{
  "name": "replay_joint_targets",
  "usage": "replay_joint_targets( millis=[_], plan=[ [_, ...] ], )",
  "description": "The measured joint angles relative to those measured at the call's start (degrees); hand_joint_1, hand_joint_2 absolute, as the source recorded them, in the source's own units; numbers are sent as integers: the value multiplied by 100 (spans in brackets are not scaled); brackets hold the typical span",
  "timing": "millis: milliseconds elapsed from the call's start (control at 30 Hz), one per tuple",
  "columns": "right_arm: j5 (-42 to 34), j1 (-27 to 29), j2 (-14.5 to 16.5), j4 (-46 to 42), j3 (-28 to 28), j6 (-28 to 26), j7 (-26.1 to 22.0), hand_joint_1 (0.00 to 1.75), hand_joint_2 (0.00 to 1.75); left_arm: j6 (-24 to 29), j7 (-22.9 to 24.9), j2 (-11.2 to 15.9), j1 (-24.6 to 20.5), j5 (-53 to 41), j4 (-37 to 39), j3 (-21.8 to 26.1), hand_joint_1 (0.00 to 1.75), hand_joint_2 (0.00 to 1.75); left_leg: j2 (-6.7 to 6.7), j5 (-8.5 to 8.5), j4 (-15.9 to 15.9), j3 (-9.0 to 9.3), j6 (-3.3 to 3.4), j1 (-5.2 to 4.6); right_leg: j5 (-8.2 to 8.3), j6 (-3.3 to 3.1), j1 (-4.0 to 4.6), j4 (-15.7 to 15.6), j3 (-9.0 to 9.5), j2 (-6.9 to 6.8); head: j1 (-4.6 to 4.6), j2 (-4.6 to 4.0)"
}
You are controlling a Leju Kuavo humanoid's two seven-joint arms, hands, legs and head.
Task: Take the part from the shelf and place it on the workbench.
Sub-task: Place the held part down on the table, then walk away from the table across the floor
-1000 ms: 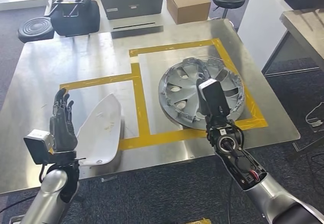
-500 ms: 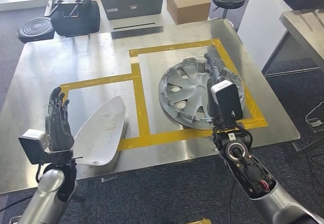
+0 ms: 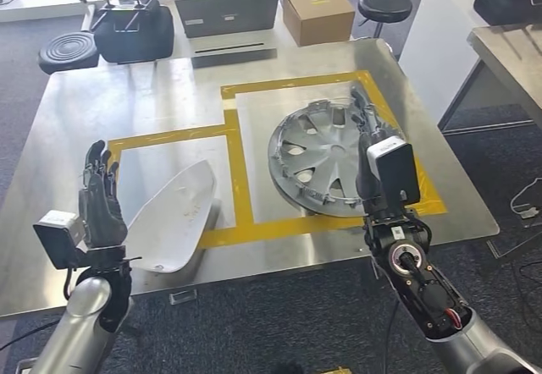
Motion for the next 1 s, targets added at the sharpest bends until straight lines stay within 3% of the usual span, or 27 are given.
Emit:
replay_joint_targets(
  millis=[67, 100, 133, 200, 267, 300, 367, 433, 467, 500, 600, 633, 733, 767, 800, 900, 933, 967, 1000],
  plan=[
    [-16, -14, -5, -2, 3, -1, -18, 0, 0, 0, -9, -1, -11, 9, 0, 1, 0, 0, -12, -90, 169, -53, -124, 44, 204, 104, -48, -765, 449, -1, 49, 0],
    [-28, -24, -6, -6, 6, -2, -26, 0, 0, 0, -17, -2, -20, 15, 0, 2, 0, 0, -22, -117, 262, -109, -181, 46, 222, 95, -50, -976, 570, 13, 75, 0],
    [-38, -30, -7, -10, 9, -4, -35, 0, 0, 1, -27, -3, -31, 20, 0, 3, 0, 0, -29, -126, 327, -166, -227, 38, 180, 60, -32, -1023, 590, 31, 77, 0],
    [-56, -41, -8, -19, 18, -9, -50, 0, 0, 10, -42, -5, -41, 26, 0, 4, 0, 0, -35, -104, 379, -253, -294, 38, 187, -79, -2, -957, 517, 48, 47, 0],
    [-78, -58, -8, -25, 31, -9, -61, 0, 0, 30, -44, -5, -46, 27, 0, 7, 0, 0, -25, -227, 520, -331, -332, 52, 222, -184, 5, -950, 466, 34, -13, 0],
    [-89, -74, -8, -30, 36, -9, -64, 0, 0, 39, -44, -5, -50, 27, 0, 8, 0, 0, -20, -398, 761, -440, -336, 51, 246, -237, 6, -960, 440, 21, -52, 0],
    [-97, -99, -9, -38, 43, -9, -67, 0, 0, 58, -42, -5, -54, 26, 0, 9, 0, 0, -15, -851, 1556, -794, -318, 37, 305, -321, 32, -967, 363, -1, -135, 0],
    [-99, -105, -10, -39, 49, -9, -64, 0, 0, 70, -37, -3, -48, 26, 0, 9, 0, 0, -16, -1096, 2145, -1043, -278, 12, 379, -371, 78, -967, 263, -14, -180, 0],
    [-101, -104, -10, -39, 54, -9, -62, 0, 0, 71, -35, -2, -47, 26, 0, 9, 0, 0, -16, -1065, 2137, -1012, -240, -7, 421, -382, 103, -967, 212, -16, -192, 0],
    [-104, -105, -10, -39, 60, -9, -61, 0, 0, 72, -32, 0, -49, 26, 0, 9, 0, 0, -16, -946, 1899, -859, -187, -33, 466, -387, 127, -967, 164, -15, -200, 0],
    [-109, -124, -11, -42, 77, -9, -69, 0, 0, 79, -32, -1, -90, 28, -5, 9, 0, 0, -18, -567, 727, -169, 8, -157, 608, -362, 174, -972, 66, -9, -196, 0],
    [-110, -134, -13, -43, 80, -9, -75, 0, 0, 83, -33, -2, -107, 31, -8, 9, 0, 0, -21, -509, 527, -69, 41, -195, 650, -335, 173, -981, 54, -9, -185, 0],
    [-112, -142, -18, -43, 86, -9, -90, 0, 0, 90, -35, -1, -116, 40, -11, 11, 0, 0, -24, -332, 431, -116, 89, -230, 785, -228, 135, -1075, 40, -9, -185, 0],
    [-116, -140, -19, -43, 89, -8, -92, 0, 0, 90, -33, -3, -114, 42, -11, 10, 0, 0, -16, -246, 397, -157, 120, -220, 712, -203, 130, -1043, 0, -7, -196, 0],
    [-120, -140, -22, -42, 90, -6, -93, 0, 0, 90, -31, -9, -115, 42, -11, 10, 0, 0, -8, -155, 364, -215, 148, -205, 513, -185, 130, -887, -75, -5, -193, 0],
    [-129, -139, -37, -40, 91, 0, -93, 0, 0, 92, -27, -22, -103, 42, -11, 9, 0, 0, 8, 60, 343, -453, 187, -189, -416, -139, 125, 235, -363, -8, -108, 0],
    [-129, -137, -40, -39, 92, 0, -93, 0, 0, 92, -27, -23, -92, 42, -11, 9, 0, 0, 9, 122, 347, -539, 181, -190, -549, -121, 124, 564, -377, -8, -79, 0],
    [-129, -137, -42, -38, 93, 1, -93, 0, 0, 92, -26, -23, -82, 42, -10, 9, 0, 0, 9, 182, 353, -625, 171, -189, -547, -107, 124, 718, -295, -8, -60, 0],
    [-129, -139, -43, -37, 93, 2, -93, 0, 0, 92, -26, -23, -73, 42, -10, 9, 0, 0, 8, 238, 360, -706, 157, -186, -450, -99, 124, 666, -120, -9, -40, 0]
  ],
)
